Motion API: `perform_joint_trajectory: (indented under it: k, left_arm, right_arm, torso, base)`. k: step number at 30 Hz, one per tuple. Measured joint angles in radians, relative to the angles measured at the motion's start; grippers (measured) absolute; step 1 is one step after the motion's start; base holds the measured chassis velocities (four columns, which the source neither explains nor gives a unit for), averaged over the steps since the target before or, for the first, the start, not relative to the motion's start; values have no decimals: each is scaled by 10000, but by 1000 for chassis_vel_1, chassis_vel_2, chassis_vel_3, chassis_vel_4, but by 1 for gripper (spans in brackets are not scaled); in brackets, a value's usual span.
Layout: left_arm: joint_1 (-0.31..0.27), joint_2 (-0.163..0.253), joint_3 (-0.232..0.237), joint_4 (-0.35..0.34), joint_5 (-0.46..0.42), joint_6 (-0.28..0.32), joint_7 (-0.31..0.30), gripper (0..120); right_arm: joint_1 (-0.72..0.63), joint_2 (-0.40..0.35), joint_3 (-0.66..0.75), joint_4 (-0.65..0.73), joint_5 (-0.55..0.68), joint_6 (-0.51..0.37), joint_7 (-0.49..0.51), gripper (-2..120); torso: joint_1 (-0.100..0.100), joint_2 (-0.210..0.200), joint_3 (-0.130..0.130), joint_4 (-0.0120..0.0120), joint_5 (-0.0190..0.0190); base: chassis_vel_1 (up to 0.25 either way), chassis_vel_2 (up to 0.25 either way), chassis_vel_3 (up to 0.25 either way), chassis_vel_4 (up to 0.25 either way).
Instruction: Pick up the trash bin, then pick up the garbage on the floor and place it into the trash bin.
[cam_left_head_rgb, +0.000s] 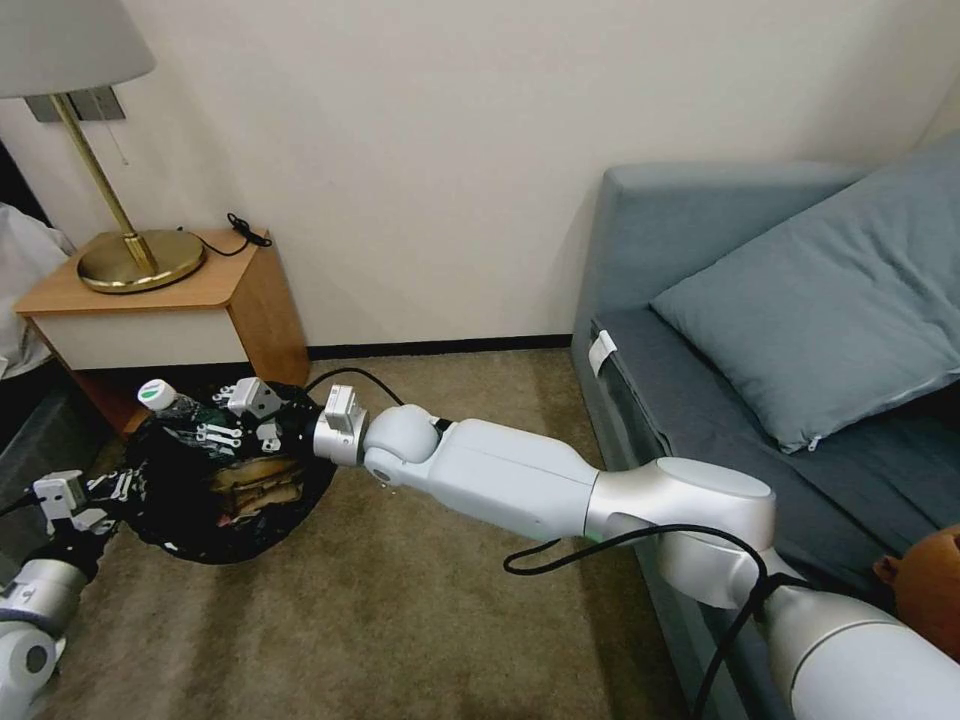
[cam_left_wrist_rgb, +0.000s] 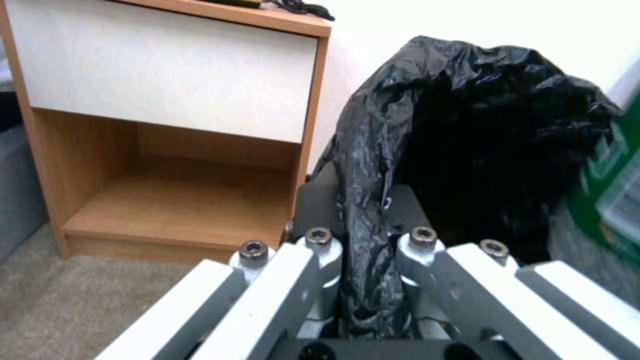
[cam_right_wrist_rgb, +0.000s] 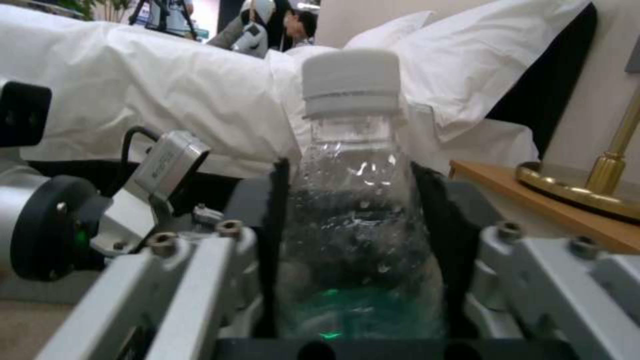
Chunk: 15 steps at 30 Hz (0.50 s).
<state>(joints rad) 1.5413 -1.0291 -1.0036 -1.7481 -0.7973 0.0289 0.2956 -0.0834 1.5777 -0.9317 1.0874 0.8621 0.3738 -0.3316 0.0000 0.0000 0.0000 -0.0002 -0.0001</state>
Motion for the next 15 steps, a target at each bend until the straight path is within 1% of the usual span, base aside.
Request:
perform_joint_trajectory:
  k: [1, 2, 3, 4, 5, 6, 8, 9, 11, 12, 14, 15]
  left_arm:
    - [34, -8, -34, 0, -8, -19, 26, 4]
    - [34, -8, -34, 0, -8, -19, 26, 4]
    - [64, -15, -65, 1, -22, -34, 51, 4]
    - [90, -27, -92, 14, -34, -58, 83, 4]
    - [90, -27, -92, 14, -34, -58, 83, 4]
    - [110, -38, -112, 43, -42, -95, 104, 4]
    - [123, -62, -119, 92, -43, -138, 106, 4]
    - [123, -62, -119, 92, -43, -138, 106, 4]
    - [127, -99, -120, 135, -64, -153, 99, 4]
    - [127, -99, -120, 135, -64, -153, 99, 4]
    - [173, -148, -120, 139, -307, -71, -108, 4]
    - [173, -148, -120, 139, -307, -71, -108, 4]
  right_arm:
    - [-35, -23, 3, 26, -50, 16, 10, 54]
    - [-35, -23, 3, 26, -50, 16, 10, 54]
    - [-60, -36, 6, 48, -76, 27, 12, 58]
    - [-90, -37, 16, 79, -105, 42, 17, 64]
    - [-90, -37, 16, 79, -105, 42, 17, 64]
    - [-118, -30, 33, 104, -130, 62, 26, 71]
    - [-156, -2, 48, 174, -157, 77, 28, 79]
    - [-156, -2, 48, 174, -157, 77, 28, 79]
    - [-210, 72, 52, 221, -230, 90, 58, 91]
    - [-210, 72, 52, 221, -230, 90, 58, 91]
    - [-283, 199, 211, 286, -284, 72, 391, 98]
    - [-283, 199, 211, 286, -284, 72, 391, 98]
  torso:
    - [0, 0, 0, 1, 0]
    - [0, 0, 0, 1, 0]
    - [0, 0, 0, 1, 0]
    - [0, 0, 0, 1, 1]
    - [0, 0, 0, 1, 1]
    - [0, 0, 0, 1, 0]
    - [0, 0, 0, 1, 0]
    - [0, 0, 0, 1, 0]
    - [0, 0, 0, 2, 0]
    - [0, 0, 0, 2, 0]
    - [0, 0, 0, 1, 0]
    - [0, 0, 0, 1, 0]
  base:
    - [0, 0, 0, 0]
    - [0, 0, 0, 0]
    - [0, 0, 0, 0]
    - [0, 0, 0, 0]
    - [0, 0, 0, 0]
    - [0, 0, 0, 0]
    - [0, 0, 0, 0]
    - [0, 0, 0, 0]
    - [0, 0, 0, 0]
    - [0, 0, 0, 0]
    - [0, 0, 0, 0]
    - [0, 0, 0, 0]
